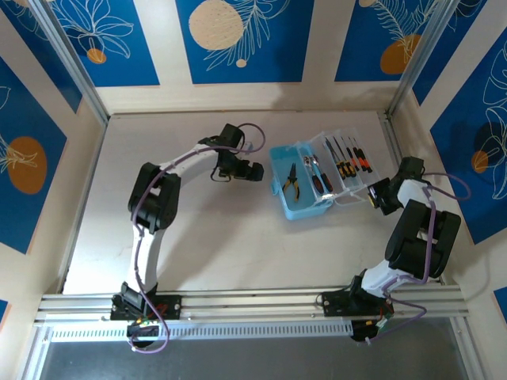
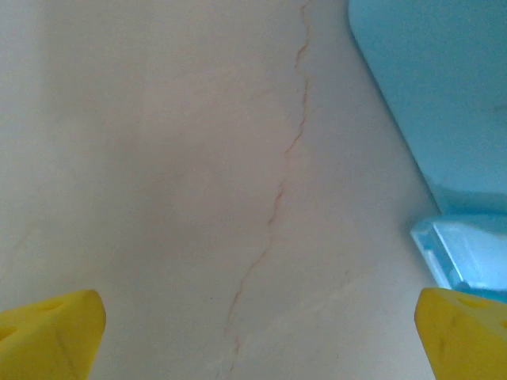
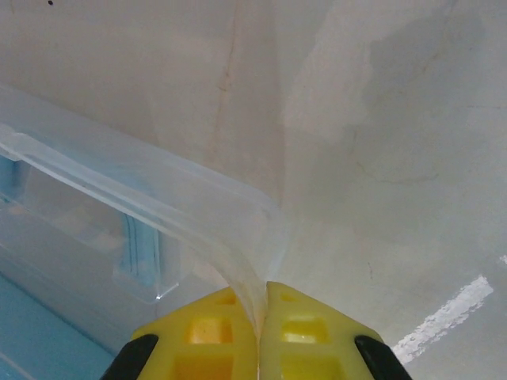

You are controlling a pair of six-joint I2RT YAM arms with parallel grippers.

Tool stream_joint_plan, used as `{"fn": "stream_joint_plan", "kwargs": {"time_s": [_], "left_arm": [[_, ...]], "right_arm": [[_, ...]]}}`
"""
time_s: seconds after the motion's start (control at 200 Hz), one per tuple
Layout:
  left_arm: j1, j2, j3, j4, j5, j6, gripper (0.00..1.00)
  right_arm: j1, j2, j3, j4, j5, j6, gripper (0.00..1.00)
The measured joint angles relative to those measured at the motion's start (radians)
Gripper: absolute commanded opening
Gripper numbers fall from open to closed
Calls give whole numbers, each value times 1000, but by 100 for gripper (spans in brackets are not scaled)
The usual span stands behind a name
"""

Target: Pack the tool kit

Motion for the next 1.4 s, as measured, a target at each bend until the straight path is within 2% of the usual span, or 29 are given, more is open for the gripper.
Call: {"fn": "stream_joint_plan", "kwargs": {"time_s": [0.395, 0.895, 1.141, 1.401], "left_arm": [[-14, 76, 76, 0, 10, -37, 100], [-14, 100, 124, -43, 10, -49, 100], [-13, 108, 139, -57, 12, -49, 100], [-11, 110, 142, -58, 14, -57, 100]], "right_arm": [[92, -64, 19, -53, 128, 1, 0], [270, -262, 86, -204, 336, -18, 0], [435, -325, 143, -301, 473, -17, 0], [704, -357, 198, -410, 628, 17, 0]]}}
